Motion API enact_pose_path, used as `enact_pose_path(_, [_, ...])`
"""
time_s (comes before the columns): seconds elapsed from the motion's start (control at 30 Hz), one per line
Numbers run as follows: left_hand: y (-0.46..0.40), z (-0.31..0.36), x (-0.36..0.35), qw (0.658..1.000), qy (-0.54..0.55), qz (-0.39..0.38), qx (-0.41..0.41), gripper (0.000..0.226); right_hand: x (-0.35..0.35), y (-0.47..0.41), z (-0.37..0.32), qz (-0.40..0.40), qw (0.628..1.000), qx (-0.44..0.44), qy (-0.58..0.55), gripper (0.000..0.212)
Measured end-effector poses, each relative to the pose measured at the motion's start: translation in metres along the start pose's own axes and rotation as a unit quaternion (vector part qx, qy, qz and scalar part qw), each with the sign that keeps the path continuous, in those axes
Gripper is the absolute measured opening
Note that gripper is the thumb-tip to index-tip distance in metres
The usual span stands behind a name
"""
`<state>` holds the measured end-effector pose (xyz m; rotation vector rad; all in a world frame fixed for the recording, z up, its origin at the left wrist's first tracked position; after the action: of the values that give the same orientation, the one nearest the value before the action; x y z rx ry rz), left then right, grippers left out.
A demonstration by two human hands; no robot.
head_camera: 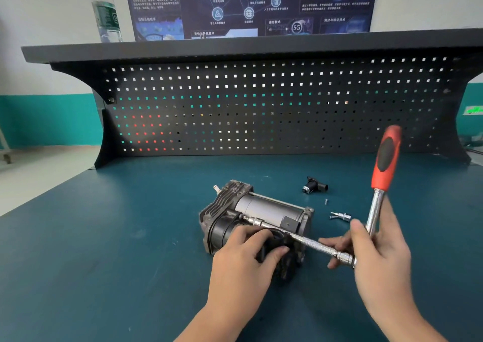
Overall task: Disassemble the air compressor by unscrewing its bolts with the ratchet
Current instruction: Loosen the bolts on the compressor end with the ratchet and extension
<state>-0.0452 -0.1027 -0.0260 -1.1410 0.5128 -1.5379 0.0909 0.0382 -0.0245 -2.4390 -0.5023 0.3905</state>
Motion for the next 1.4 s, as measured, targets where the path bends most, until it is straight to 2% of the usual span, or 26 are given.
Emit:
enact_pose_path(0.1, [0.0, 0.0, -0.001, 1.0, 0.001, 0.0, 0.003, 0.022, -0.002, -0.002, -0.007, -0.048, 0.989, 0.129, 0.054, 0.049])
enact_pose_path(0.2, [0.001, -0.001, -0.002, 1.0, 0.004, -0.003, 0.006, 0.021, -0.002, -0.008, -0.007, -0.121, 0.959, 0.236, 0.105, 0.034])
enact_pose_path(0.3, [0.001, -0.001, -0.003, 1.0, 0.003, -0.004, 0.011, 0.023, 0.001, -0.015, -0.003, -0.159, 0.944, 0.274, 0.097, 0.023])
enact_pose_path(0.4, [0.002, 0.0, -0.003, 1.0, 0.006, -0.006, 0.018, 0.023, -0.003, -0.019, -0.008, -0.148, 0.959, 0.231, 0.068, 0.024])
enact_pose_path(0.53, [0.002, 0.001, -0.003, 1.0, 0.002, -0.004, 0.02, 0.024, -0.003, -0.023, -0.01, -0.07, 0.995, 0.076, 0.014, 0.022])
enact_pose_path(0.67, [0.002, 0.002, -0.003, 1.0, 0.015, 0.004, 0.016, 0.023, -0.013, -0.018, 0.01, -0.008, 0.996, -0.079, -0.029, 0.027])
enact_pose_path(0.73, [0.001, 0.002, -0.003, 1.0, 0.027, 0.005, 0.015, 0.022, -0.028, -0.008, 0.019, 0.017, 0.989, -0.139, -0.049, 0.023])
enact_pose_path(0.8, [0.002, 0.001, -0.002, 1.0, 0.027, -0.004, 0.009, 0.022, -0.039, -0.002, 0.022, 0.023, 0.989, -0.139, -0.04, 0.026])
enact_pose_path(1.0, [-0.001, -0.002, -0.001, 0.998, 0.053, -0.027, -0.006, 0.026, -0.023, -0.01, -0.001, 0.017, 0.999, -0.029, -0.01, 0.04])
enact_pose_path(1.1, [-0.014, -0.016, 0.009, 0.992, 0.116, -0.005, 0.044, 0.02, -0.001, -0.019, -0.005, 0.02, 0.997, -0.044, -0.053, 0.041])
enact_pose_path(1.17, [-0.033, -0.031, 0.016, 0.99, 0.104, 0.024, 0.093, 0.012, 0.012, -0.026, -0.005, 0.034, 0.995, -0.061, -0.077, 0.04])
enact_pose_path(1.2, [-0.044, -0.037, 0.018, 0.991, 0.084, 0.008, 0.107, 0.01, 0.017, -0.029, -0.003, 0.044, 0.993, -0.069, -0.085, 0.039])
enact_pose_path(1.3, [-0.068, -0.044, 0.013, 0.983, 0.039, -0.149, 0.096, 0.011, 0.025, -0.032, 0.004, 0.076, 0.985, -0.1, -0.117, 0.036])
enact_pose_path(1.33, [-0.07, -0.041, 0.01, 0.977, 0.038, -0.195, 0.072, 0.015, 0.027, -0.033, 0.007, 0.087, 0.981, -0.115, -0.127, 0.034])
enact_pose_path(1.4, [-0.065, -0.031, 0.003, 0.965, 0.036, -0.258, 0.026, 0.038, 0.03, -0.034, 0.014, 0.105, 0.972, -0.149, -0.146, 0.031])
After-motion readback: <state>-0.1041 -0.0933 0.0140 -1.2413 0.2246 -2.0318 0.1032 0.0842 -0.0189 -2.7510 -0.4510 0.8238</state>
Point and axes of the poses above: each hand's wrist, its own y-axis away from the middle knuckle, its own x-axis out of the back of the hand, z = x × y, the point moved 3 cm from there along -y, towards the middle knuckle, and after that the axes turned 6 degrees about z, right-handed, at the moved point
